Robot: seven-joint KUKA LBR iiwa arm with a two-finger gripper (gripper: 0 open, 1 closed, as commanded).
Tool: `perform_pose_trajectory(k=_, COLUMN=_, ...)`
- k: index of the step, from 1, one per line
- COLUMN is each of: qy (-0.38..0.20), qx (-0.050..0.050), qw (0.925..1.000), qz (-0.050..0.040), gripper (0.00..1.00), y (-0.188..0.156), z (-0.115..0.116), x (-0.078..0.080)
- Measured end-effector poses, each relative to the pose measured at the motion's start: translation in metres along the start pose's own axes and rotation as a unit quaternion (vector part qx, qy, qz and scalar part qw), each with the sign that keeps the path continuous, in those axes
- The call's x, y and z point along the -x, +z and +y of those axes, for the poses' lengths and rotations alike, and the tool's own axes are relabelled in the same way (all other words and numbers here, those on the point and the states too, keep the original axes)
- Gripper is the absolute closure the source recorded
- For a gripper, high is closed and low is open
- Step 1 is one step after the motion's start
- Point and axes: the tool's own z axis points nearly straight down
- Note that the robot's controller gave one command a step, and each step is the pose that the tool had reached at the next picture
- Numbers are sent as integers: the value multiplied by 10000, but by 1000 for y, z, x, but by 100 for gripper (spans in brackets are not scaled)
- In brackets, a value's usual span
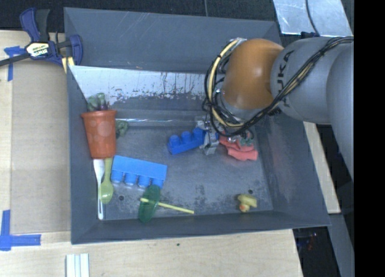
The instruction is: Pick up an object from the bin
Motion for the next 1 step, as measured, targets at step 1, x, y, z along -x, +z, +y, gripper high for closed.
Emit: perform_pose_trajectory(k=1, qy=11, qx=4, qw=10000, qz=36, gripper=100, y=-54, z=3, x=-9)
